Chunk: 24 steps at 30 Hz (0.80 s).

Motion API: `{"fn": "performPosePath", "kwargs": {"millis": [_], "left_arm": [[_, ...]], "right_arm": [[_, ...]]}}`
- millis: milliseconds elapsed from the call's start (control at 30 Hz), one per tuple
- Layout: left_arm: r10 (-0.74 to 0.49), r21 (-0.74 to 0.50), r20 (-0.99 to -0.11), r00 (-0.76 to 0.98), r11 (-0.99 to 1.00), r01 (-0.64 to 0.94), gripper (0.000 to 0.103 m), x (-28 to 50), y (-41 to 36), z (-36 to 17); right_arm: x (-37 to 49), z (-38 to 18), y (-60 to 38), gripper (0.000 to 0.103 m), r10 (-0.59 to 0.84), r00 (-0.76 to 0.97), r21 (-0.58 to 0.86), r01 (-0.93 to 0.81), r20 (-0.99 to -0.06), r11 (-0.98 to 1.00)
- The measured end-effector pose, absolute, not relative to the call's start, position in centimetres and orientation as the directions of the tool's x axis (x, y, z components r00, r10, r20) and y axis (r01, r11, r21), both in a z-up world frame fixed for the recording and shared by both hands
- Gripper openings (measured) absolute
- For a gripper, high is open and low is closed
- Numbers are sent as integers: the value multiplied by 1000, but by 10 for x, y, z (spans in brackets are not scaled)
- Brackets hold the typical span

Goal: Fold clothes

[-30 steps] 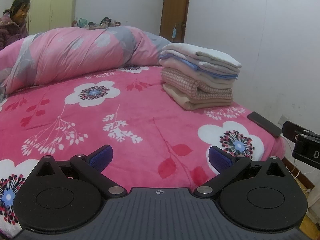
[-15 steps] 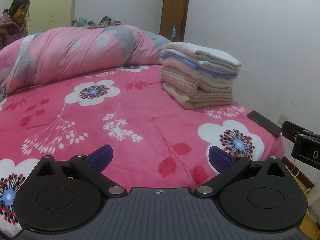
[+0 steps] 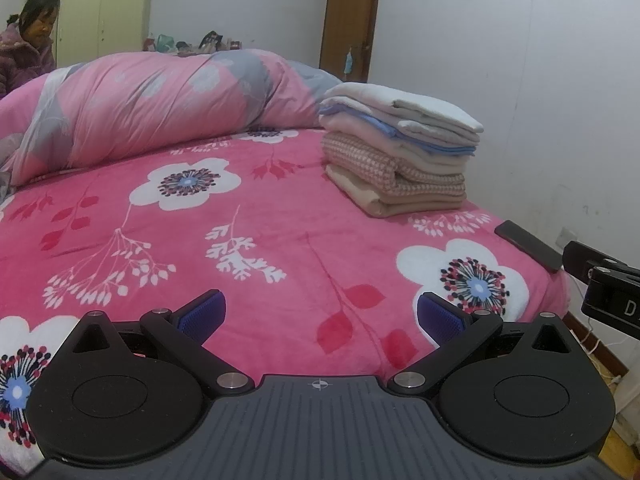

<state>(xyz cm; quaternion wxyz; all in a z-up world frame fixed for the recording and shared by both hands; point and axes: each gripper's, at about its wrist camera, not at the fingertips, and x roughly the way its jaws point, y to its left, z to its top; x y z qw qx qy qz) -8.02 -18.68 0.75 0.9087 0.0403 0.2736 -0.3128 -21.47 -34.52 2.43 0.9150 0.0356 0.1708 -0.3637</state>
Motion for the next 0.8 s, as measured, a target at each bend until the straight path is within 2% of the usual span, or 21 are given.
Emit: {"fn": "performPosePath", "kwargs": {"millis": [800], "left_arm": [[-545, -101, -520, 657, 804, 586, 103, -77, -183, 9]], "right_arm": [[-212, 26, -343, 103, -651, 681, -66, 672, -334, 737]]}}
